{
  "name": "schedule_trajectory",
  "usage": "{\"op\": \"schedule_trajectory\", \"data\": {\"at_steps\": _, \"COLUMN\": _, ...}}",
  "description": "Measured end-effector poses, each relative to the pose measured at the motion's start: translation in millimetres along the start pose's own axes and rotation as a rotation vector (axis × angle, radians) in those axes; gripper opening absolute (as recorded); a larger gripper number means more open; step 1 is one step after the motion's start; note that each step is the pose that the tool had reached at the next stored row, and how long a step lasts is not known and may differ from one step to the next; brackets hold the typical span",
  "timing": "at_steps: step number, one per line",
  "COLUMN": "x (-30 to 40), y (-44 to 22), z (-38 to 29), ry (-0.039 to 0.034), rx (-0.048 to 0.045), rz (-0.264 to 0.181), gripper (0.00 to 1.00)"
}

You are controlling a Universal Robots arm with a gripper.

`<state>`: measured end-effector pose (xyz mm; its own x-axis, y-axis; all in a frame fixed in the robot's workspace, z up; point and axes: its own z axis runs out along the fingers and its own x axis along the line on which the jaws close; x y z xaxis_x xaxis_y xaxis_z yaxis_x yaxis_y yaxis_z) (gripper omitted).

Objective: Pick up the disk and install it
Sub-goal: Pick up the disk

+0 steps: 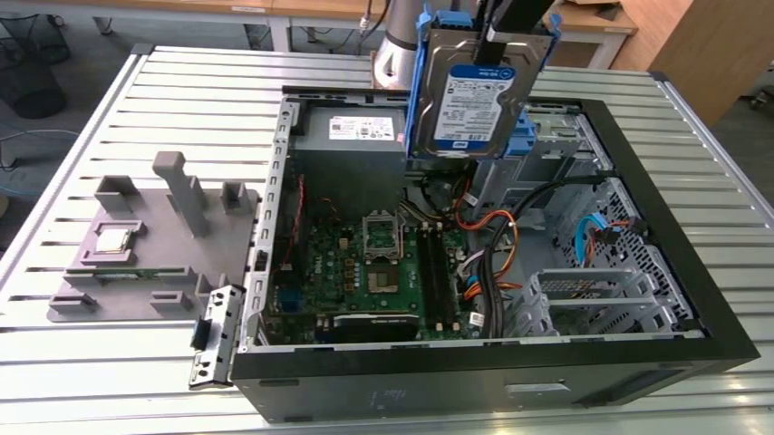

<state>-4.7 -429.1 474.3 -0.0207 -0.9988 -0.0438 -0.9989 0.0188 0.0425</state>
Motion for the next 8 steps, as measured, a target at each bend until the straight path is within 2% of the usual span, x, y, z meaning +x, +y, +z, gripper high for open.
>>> {"op": "schedule_trajectory", "data": {"at_steps": 8, "x": 12.3, "y": -0.8, "z": 1.5, "ry": 0.0001, "rx": 0.0, "rz": 0.0, "gripper": 0.35}}
